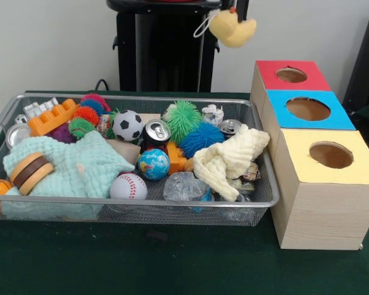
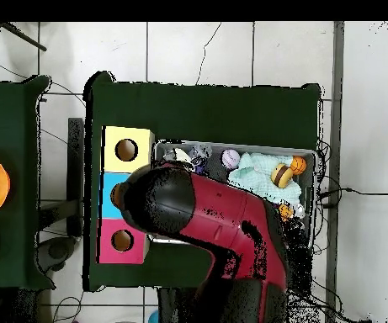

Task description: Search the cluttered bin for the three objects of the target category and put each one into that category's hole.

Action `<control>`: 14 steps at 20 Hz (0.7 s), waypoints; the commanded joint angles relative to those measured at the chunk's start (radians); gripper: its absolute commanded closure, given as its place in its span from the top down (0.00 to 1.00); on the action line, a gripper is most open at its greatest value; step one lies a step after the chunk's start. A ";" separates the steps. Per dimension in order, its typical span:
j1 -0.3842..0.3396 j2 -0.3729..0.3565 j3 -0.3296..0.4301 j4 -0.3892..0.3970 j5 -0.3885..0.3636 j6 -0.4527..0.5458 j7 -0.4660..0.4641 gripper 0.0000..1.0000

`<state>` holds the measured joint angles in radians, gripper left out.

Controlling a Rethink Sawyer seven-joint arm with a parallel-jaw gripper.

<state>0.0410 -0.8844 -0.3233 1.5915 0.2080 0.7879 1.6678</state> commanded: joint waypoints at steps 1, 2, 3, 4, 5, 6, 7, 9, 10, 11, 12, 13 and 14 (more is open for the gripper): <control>0.003 -0.031 0.006 0.114 -0.052 0.129 0.129 0.00; 0.005 -0.033 0.006 0.117 -0.053 0.127 0.130 0.00; 0.010 -0.035 0.005 0.121 -0.055 0.125 0.135 0.00; 0.015 -0.036 0.002 0.124 -0.059 0.122 0.140 0.00; 0.026 -0.039 -0.004 0.128 -0.063 0.117 0.151 0.00; 0.035 -0.043 -0.011 0.139 -0.069 0.108 0.157 0.00; 0.044 -0.046 -0.016 0.145 -0.072 0.102 0.166 0.00; 0.062 -0.047 -0.022 0.157 -0.077 0.086 0.182 0.00; 0.068 -0.050 -0.025 0.167 -0.076 0.075 0.185 0.00; 0.075 -0.047 -0.025 0.171 -0.074 0.065 0.191 0.00; 0.078 -0.044 -0.025 0.172 -0.072 0.056 0.193 0.00; 0.085 -0.042 -0.026 0.173 -0.071 0.052 0.200 0.00; 0.091 -0.043 -0.028 0.182 -0.070 0.042 0.205 0.00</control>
<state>0.1080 -0.9382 -0.3644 1.6050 0.1708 0.8034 1.6678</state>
